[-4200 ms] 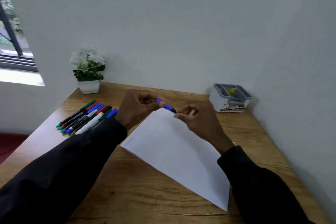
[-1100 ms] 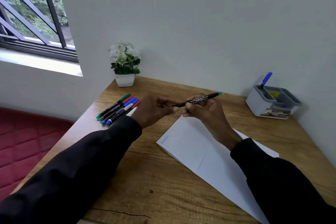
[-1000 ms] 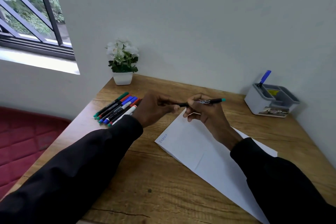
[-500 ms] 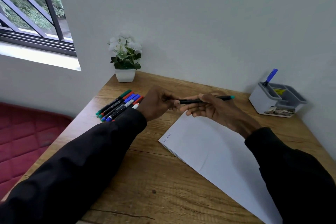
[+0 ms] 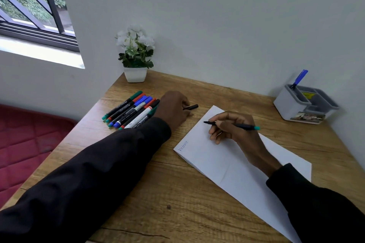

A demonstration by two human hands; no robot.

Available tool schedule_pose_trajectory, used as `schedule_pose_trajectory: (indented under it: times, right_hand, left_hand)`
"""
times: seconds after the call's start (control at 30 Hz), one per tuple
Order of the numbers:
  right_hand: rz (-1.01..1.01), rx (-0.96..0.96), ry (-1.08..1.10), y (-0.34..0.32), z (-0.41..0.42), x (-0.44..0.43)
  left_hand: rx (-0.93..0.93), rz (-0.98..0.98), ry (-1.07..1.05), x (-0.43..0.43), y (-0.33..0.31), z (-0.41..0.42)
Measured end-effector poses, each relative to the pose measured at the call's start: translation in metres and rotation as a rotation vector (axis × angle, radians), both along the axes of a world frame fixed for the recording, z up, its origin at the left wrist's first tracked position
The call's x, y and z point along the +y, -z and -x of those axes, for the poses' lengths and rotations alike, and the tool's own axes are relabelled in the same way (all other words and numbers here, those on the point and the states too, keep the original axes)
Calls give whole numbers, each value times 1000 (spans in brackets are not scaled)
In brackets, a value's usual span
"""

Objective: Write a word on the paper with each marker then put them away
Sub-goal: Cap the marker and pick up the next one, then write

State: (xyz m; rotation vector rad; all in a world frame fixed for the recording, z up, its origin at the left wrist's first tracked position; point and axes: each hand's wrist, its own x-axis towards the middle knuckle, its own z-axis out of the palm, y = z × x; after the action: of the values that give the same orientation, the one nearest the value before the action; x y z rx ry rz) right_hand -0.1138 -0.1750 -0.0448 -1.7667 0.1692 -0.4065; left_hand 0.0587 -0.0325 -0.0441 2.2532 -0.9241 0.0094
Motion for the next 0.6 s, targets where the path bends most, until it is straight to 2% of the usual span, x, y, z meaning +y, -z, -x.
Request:
schedule_pose_trajectory:
  times: [0.17,0.3,0.43,0.6]
  right_hand:
    - [-13,-8,-1,11,7,0]
    - [20,-33,-6,14,9,1]
    - [72,-28,-18,13,10,3]
    - [187,-9,-16,13,10,5]
  left_hand:
    - [56,41,93,14,-3,-1]
    - [151,128,260,36,-10,1]
    - [201,88,469,47,-13,4]
    - [264,13,536,46,-10,5]
